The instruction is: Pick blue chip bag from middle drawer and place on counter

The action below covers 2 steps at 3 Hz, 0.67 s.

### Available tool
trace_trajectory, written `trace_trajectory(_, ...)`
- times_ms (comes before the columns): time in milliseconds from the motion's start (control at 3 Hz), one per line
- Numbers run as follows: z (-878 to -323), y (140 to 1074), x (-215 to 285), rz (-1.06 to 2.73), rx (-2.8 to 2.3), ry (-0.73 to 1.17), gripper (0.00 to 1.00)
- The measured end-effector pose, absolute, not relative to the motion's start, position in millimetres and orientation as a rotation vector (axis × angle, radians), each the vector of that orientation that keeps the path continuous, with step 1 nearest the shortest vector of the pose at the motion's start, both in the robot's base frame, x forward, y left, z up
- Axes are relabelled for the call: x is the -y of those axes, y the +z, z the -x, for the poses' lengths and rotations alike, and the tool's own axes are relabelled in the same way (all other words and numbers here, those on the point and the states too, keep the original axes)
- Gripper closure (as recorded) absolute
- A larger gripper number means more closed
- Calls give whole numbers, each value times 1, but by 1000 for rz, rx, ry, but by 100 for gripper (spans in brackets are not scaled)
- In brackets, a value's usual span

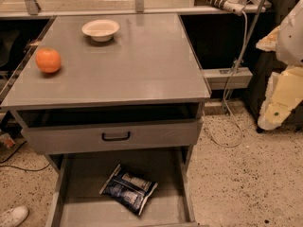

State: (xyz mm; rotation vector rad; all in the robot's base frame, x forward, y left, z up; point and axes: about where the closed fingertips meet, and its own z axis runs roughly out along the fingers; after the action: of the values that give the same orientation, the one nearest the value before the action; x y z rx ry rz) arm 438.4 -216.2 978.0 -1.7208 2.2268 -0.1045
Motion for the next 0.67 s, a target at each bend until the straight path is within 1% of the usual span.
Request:
trace_trajectory(333, -439, 978, 216, 1714, -2226, -105, 0)
trace_trajectory(667, -428, 954, 210, 1686, -2234, -67, 0)
